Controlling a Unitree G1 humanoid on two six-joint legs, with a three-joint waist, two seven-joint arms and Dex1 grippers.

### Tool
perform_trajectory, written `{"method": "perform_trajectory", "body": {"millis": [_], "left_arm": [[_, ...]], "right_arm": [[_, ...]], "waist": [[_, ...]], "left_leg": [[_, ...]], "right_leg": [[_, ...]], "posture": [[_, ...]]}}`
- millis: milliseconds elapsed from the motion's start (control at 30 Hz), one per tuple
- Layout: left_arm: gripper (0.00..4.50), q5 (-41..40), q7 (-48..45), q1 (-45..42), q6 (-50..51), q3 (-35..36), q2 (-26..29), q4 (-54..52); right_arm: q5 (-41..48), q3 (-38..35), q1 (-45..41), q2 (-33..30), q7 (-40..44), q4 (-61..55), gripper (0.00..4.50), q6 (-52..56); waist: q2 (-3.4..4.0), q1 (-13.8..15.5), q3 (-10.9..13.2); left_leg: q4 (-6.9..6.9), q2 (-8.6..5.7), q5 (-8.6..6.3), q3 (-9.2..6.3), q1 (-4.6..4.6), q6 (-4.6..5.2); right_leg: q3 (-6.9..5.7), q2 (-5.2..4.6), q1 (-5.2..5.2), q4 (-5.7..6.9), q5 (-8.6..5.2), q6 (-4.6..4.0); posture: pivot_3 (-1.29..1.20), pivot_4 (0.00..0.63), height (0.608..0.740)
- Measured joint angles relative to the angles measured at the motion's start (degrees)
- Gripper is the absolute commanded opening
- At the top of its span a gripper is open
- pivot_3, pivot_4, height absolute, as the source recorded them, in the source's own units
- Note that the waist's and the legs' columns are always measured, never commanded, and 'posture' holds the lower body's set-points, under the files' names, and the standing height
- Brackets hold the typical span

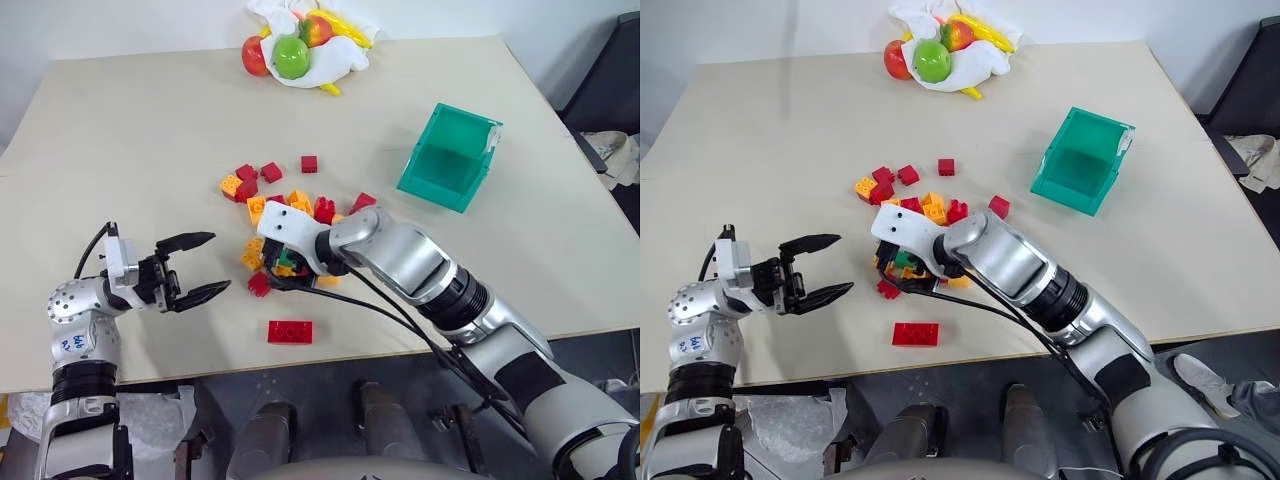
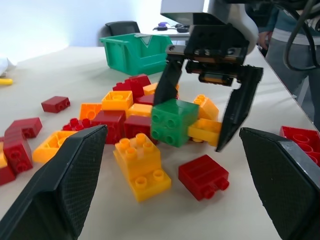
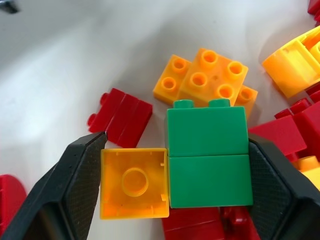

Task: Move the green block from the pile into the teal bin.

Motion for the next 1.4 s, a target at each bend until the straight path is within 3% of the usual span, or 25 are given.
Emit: {"method": "perform_trajectory", "body": {"millis": [33,100,167,600,967,1100,1400], "left_arm": [[4.50,0.0,0.0,-0.1,0.0,0.0,0.0,0.4],[4.50,0.1,0.0,-0.1,0.0,-0.1,0.0,1.0],[4.50,0.1,0.0,-0.2,0.0,-0.2,0.0,1.1],[4.50,0.3,0.3,-0.8,0.0,-0.5,0.0,1.3],[4.50,0.4,0.6,-1.0,-0.1,-0.6,-0.2,1.3],[4.50,0.5,0.7,-1.1,-0.1,-0.6,-0.3,1.3],[4.50,0.5,1.0,-1.0,0.0,-0.9,-0.4,1.3]], "right_arm": [[0.2,0.0,0.5,-0.9,0.8,-0.9,3.41,-0.5],[2.1,-0.3,0.9,-1.9,3.6,-1.6,4.16,-0.5],[8.8,-2.7,0.9,-1.8,10.1,-0.5,4.48,4.4],[6.1,-2.5,-0.7,1.3,4.9,3.2,4.48,2.2],[3.9,5.7,-2.0,-0.5,10.6,1.8,4.48,-1.3],[2.9,6.3,-2.1,0.5,10.1,2.1,3.58,-1.4],[5.1,0.2,-1.9,-1.5,10.1,-4.3,0.51,0.8]], "waist": [[0.00,0.0,0.0],[0.00,-0.1,0.0],[0.00,-0.2,0.0],[0.02,0.0,0.0],[0.02,-0.1,0.0],[0.02,-0.1,0.0],[0.03,0.1,0.0]], "left_leg": [[0.00,0.00,0.00,0.00,0.00,0.01],[0.00,0.02,-0.01,0.01,0.00,0.00],[-0.02,0.08,-0.01,0.00,0.00,-0.01],[-0.02,0.05,-0.02,0.01,0.00,-0.03],[-0.02,0.05,-0.02,0.00,0.00,-0.03],[-0.02,0.05,-0.02,0.00,0.00,-0.03],[-0.03,0.04,-0.03,0.00,-0.01,-0.03]], "right_leg": [[0.00,0.00,0.00,0.00,0.00,0.00],[0.00,0.02,-0.01,-0.01,0.00,0.00],[0.00,0.05,0.00,-0.03,0.00,-0.01],[-0.01,0.03,-0.02,-0.02,0.01,-0.03],[-0.01,0.03,-0.02,-0.03,0.01,-0.03],[-0.01,0.03,-0.02,-0.03,0.01,-0.03],[-0.02,0.02,-0.01,-0.07,0.01,-0.03]], "posture": [[0.00,0.150,0.740],[0.00,0.150,0.740],[0.00,0.150,0.740],[0.00,0.150,0.740],[0.00,0.150,0.740],[0.00,0.150,0.740],[0.00,0.150,0.740]]}}
